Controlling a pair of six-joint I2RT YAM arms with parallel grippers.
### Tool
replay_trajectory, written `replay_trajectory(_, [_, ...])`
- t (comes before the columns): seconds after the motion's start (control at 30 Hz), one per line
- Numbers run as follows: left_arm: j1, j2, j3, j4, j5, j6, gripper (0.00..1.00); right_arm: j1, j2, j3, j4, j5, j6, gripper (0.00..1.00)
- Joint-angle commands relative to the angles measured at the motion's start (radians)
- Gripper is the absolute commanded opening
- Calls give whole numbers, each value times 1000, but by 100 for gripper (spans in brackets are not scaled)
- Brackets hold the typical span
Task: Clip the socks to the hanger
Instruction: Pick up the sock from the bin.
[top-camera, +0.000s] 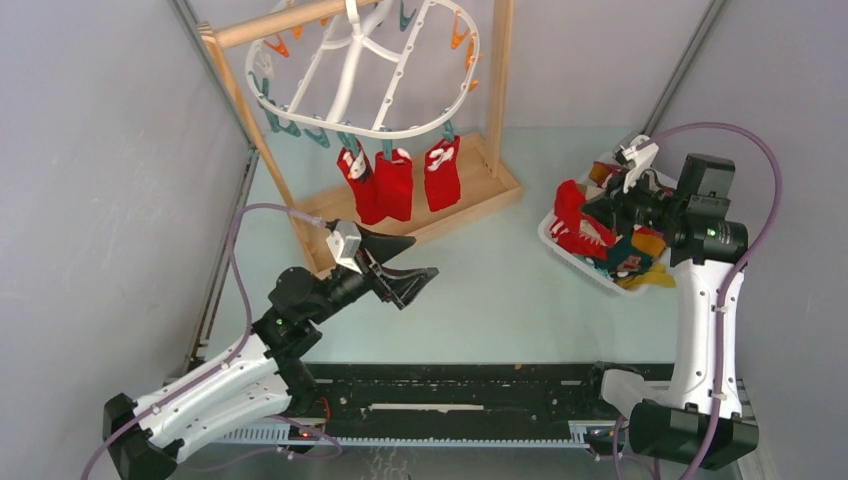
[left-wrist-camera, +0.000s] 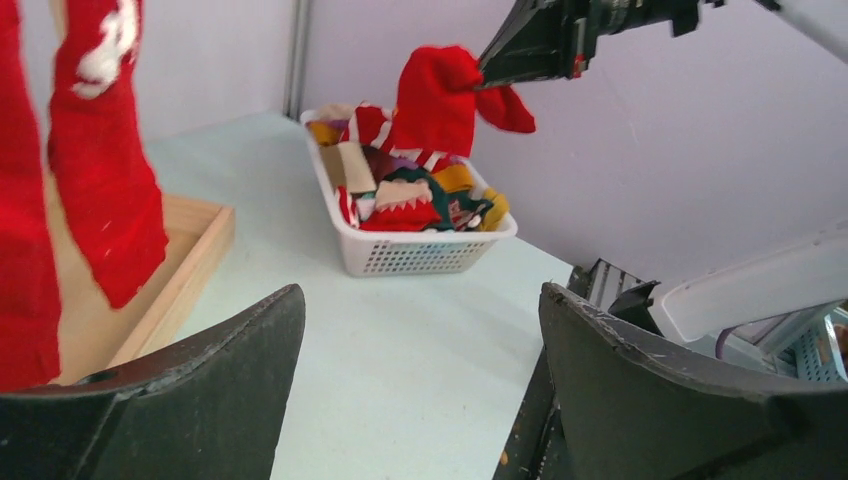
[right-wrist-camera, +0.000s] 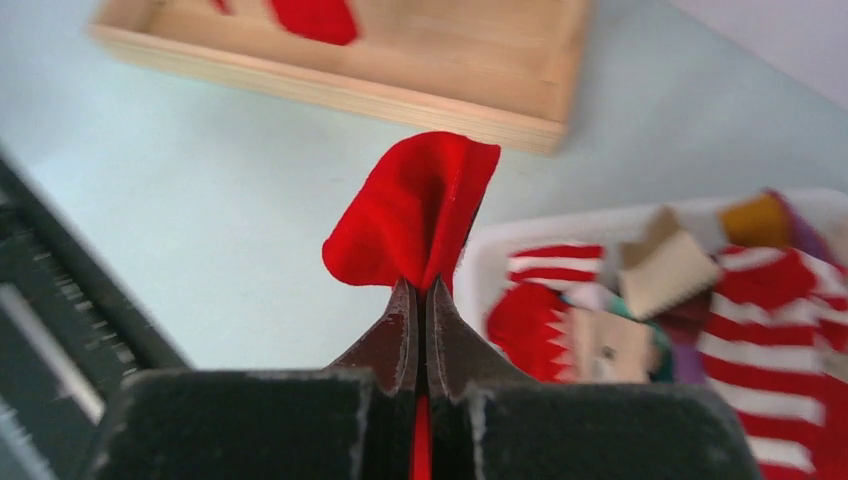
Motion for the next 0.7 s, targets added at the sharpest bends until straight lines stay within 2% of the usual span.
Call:
replay_trajectory(0.0, [-80,26,39,132,-71,149,91,25,0,10,-163,-336,-52,0])
replay_trajectory(0.07, [-101,56,33,178,-64,157,92,67,9,5,-236,-408,-125,0])
replay_trajectory(0.2, [-153,142,36,234,-63,185,92,168,37,-11,-290,-498,-150,0])
replay_trajectory(0.37, [-186,243,56,257,-94,251,94,273,55,-27,-215,-502,-66,0])
replay_trajectory(0.47, [-185,275,35,314,-120,297,96,293,71,-31,-183,-535,-21,0])
replay_trajectory(0.57, [-184,310,37,323,-78,382,99,321,85,-31,-186,-572,-47,0])
replay_trajectory(0.67, [-167,336,67,296,31,426,100,360,96,-31,-191,-574,-74,0])
